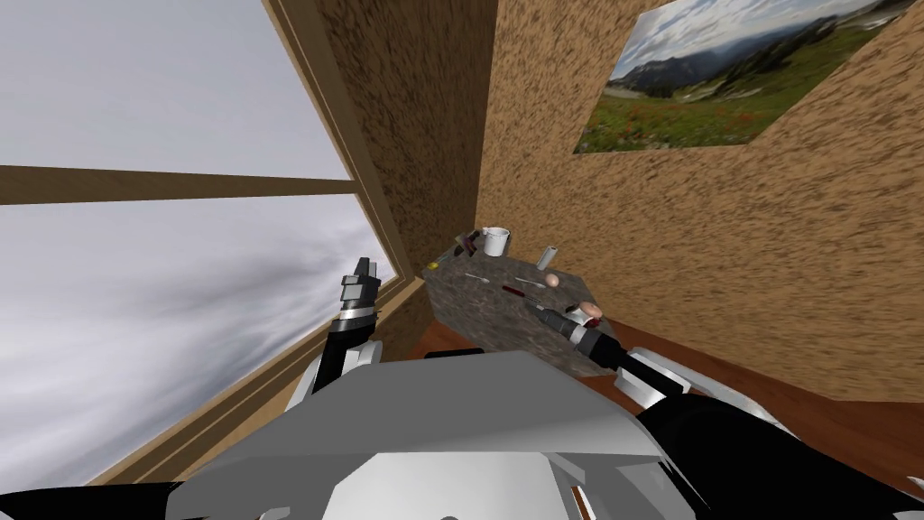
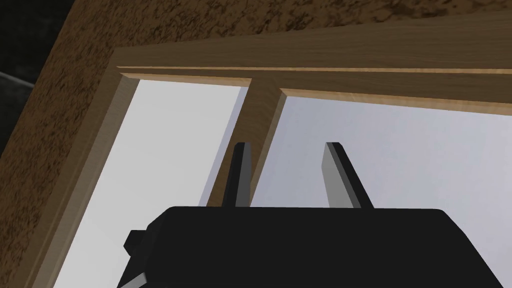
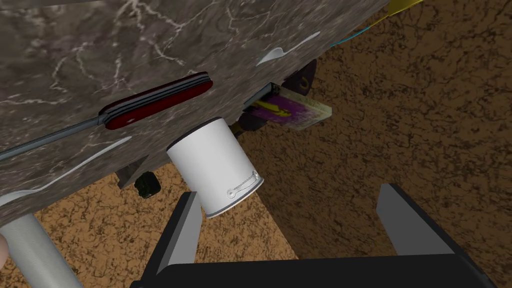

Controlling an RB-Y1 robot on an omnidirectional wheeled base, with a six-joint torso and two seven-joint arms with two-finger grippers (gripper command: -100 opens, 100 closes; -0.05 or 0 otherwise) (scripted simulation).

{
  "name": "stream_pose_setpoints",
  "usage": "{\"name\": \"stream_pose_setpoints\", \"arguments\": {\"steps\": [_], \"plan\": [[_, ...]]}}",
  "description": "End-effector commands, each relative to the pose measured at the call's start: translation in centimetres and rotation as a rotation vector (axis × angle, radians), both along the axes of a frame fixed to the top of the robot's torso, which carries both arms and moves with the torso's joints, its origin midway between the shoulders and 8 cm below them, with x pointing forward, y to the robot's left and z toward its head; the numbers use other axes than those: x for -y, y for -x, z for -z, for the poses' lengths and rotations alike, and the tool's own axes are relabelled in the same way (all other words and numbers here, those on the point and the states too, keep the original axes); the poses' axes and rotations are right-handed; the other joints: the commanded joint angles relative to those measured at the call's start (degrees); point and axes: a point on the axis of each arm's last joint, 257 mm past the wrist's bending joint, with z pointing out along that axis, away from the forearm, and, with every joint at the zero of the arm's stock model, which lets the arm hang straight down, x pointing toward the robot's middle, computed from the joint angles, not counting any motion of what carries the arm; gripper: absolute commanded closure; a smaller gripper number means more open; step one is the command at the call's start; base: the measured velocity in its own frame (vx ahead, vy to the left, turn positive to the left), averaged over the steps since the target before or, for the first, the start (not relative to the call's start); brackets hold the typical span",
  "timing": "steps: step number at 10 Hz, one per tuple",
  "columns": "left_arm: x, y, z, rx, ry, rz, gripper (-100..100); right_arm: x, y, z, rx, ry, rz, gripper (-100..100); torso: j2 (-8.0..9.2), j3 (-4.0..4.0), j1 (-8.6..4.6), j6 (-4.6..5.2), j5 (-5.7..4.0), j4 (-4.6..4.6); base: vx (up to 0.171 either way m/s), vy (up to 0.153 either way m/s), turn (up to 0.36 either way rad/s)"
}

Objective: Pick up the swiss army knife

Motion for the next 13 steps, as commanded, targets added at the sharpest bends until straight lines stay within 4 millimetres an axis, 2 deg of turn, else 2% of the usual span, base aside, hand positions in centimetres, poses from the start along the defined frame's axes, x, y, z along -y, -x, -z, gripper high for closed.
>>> {"name": "stream_pose_setpoints", "arguments": {"steps": [1,2,3,4,6,7,9,10,12,13], "plan": [[0.0,0.0,0.0,0.0,0.0,0.0,0,0.0,0.0,0.2,-0.015,0.022,-0.019,-100,0.0,0.0,0.0,0.0,0.0,0.0,-0.008,-0.002,0.004],[0.0,0.0,0.0,0.0,0.0,0.0,0,1.2,0.8,1.6,-0.068,0.064,-0.019,-100,-0.02,-0.01,-0.01,0.02,-0.01,0.0,-0.016,0.006,0.234],[0.0,0.0,0.0,0.0,0.0,0.0,0,1.0,0.7,1.5,-0.076,0.083,-0.043,-100,-0.02,-0.02,0.0,-0.04,0.0,-0.01,-0.018,-0.005,0.119],[0.0,0.0,0.0,0.0,0.0,0.0,0,2.2,1.6,2.9,-0.126,0.119,-0.039,-100,-0.02,-0.01,-0.02,0.01,-0.01,0.0,-0.019,-0.004,0.183],[0.0,0.0,0.0,0.0,0.0,0.0,0,2.0,1.4,2.8,-0.139,0.15,-0.081,-100,-0.03,-0.01,-0.03,0.01,-0.01,0.0,-0.01,-0.004,0.062],[0.0,0.0,0.0,0.0,0.0,0.0,0,3.1,2.3,4.0,-0.188,0.185,-0.077,-100,-0.04,-0.02,-0.02,0.03,-0.01,-0.01,-0.009,-0.003,0.199],[0.0,0.0,0.0,0.0,0.0,0.0,0,2.9,2.1,3.9,-0.199,0.213,-0.115,-100,-0.06,-0.03,-0.04,0.02,-0.01,-0.01,-0.006,-0.007,0.053],[0.0,0.0,0.0,0.0,0.0,0.0,0,4.0,2.9,5.0,-0.248,0.25,-0.118,-100,-0.06,-0.03,-0.02,0.04,-0.01,-0.01,-0.007,-0.004,0.185],[0.0,0.0,0.0,0.0,0.0,0.0,0,3.8,2.7,4.9,-0.257,0.273,-0.149,-100,-0.07,-0.04,-0.04,0.02,-0.02,-0.01,-0.005,-0.01,0.058],[0.0,0.0,0.0,0.0,0.0,0.0,0,4.9,3.6,5.9,-0.304,0.309,-0.155,-100,-0.06,-0.03,-0.03,0.05,-0.02,-0.01,-0.005,-0.008,0.187]]}}
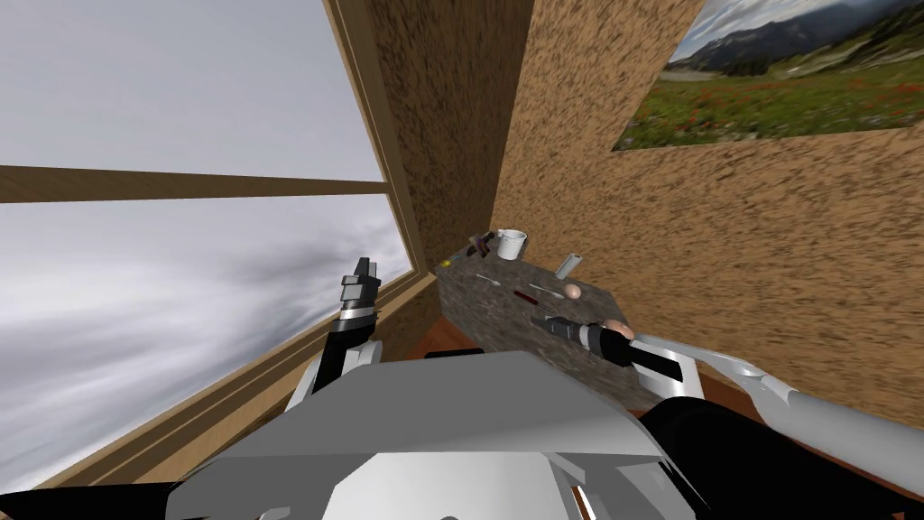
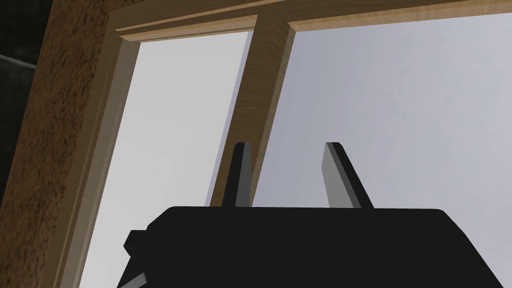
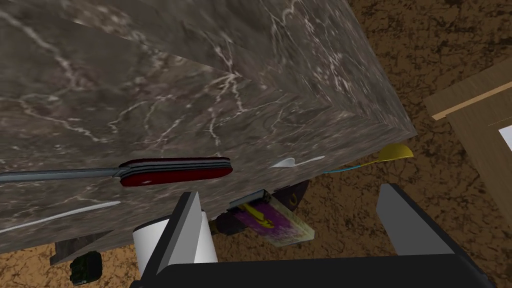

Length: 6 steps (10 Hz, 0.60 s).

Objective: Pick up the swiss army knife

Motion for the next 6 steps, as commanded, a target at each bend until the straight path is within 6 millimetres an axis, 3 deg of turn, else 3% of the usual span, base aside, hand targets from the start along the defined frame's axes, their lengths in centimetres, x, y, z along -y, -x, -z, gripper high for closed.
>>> {"name": "stream_pose_setpoints", "arguments": {"steps": [1,6], "plan": [[0.0,0.0,0.0,0.0,0.0,0.0,0,0.5,0.2,0.3,-0.03,0.033,-0.024,-100,0.0,0.0,0.0,0.0,0.0,0.0,-0.005,-0.016,0.104],[0.0,0.0,0.0,0.0,0.0,0.0,0,2.3,1.3,1.7,-0.135,0.141,-0.091,-100,-0.03,-0.02,-0.06,0.01,-0.01,-0.01,0.0,-0.019,0.111]]}}
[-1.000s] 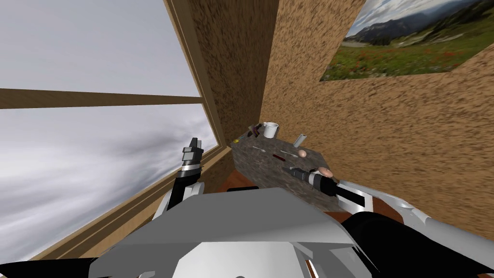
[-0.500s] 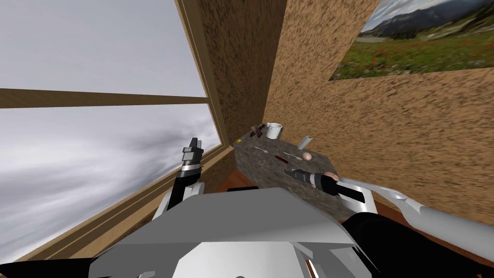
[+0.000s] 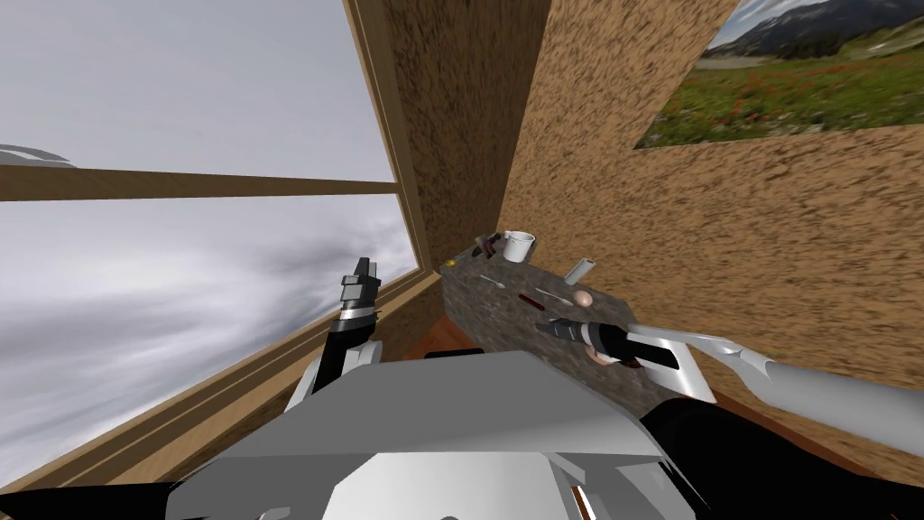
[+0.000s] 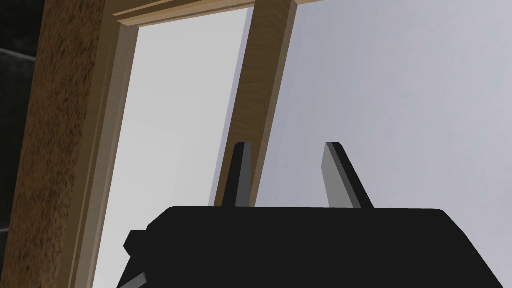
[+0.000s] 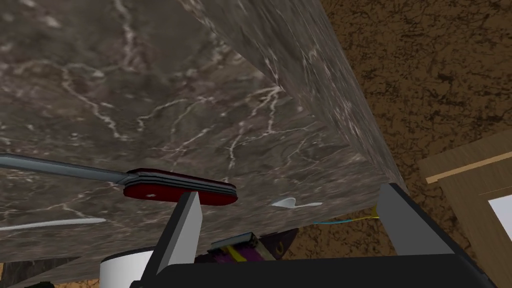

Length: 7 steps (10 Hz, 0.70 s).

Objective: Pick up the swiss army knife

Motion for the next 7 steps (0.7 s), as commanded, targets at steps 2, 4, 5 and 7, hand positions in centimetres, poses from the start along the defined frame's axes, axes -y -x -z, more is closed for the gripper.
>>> {"name": "stream_pose_setpoints", "arguments": {"steps": [2,4,5,7], "plan": [[0.0,0.0,0.0,0.0,0.0,0.0,0,1.0,0.7,0.7,-0.055,0.056,-0.032,-100,0.02,0.01,0.05,0.02,0.01,0.01,0.003,-0.012,0.071],[0.0,0.0,0.0,0.0,0.0,0.0,0,1.8,1.2,1.3,-0.1,0.102,-0.058,-100,-0.01,-0.01,0.03,0.0,0.01,0.0,0.002,-0.028,0.129],[0.0,0.0,0.0,0.0,0.0,0.0,0,1.7,1.0,1.2,-0.108,0.115,-0.081,-100,-0.01,-0.01,-0.01,-0.03,0.0,0.0,0.003,-0.034,0.084],[0.0,0.0,0.0,0.0,0.0,0.0,0,2.5,1.5,1.6,-0.148,0.156,-0.102,-100,0.01,0.01,0.03,0.02,0.0,0.0,0.0,-0.019,0.063]]}}
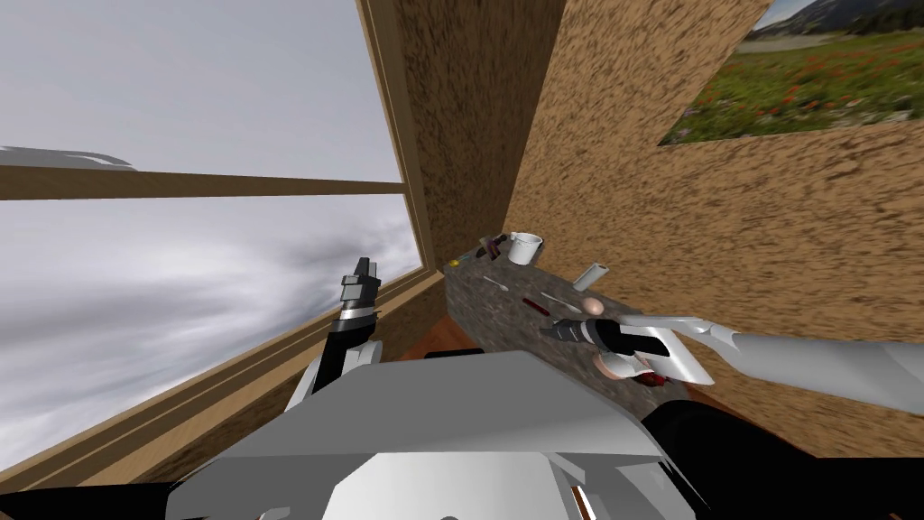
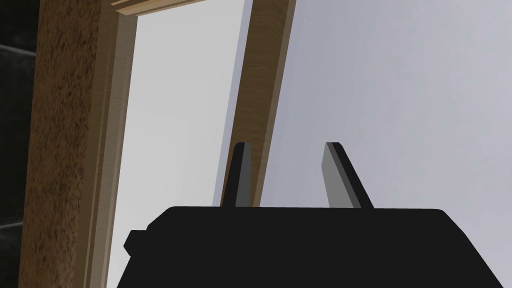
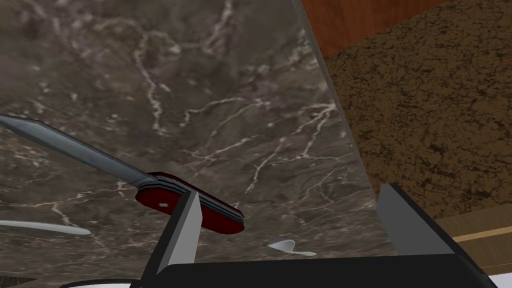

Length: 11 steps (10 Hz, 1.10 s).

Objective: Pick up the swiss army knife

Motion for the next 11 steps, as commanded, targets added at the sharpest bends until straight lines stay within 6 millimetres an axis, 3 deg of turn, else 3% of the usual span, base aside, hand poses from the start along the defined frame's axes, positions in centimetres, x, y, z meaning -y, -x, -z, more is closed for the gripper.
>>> {"name": "stream_pose_setpoints", "arguments": {"steps": [1,11], "plan": [[0.0,0.0,0.0,0.0,0.0,0.0,0,0.3,0.0,0.1,-0.027,0.031,-0.03,-100,0.0,0.0,0.0,0.0,0.0,0.0,0.0,-0.028,0.097],[0.0,0.0,0.0,0.0,0.0,0.0,0,3.0,1.1,1.2,-0.178,0.204,-0.156,-100,-0.03,-0.01,-0.03,0.03,-0.02,0.0,0.002,-0.027,0.083]]}}
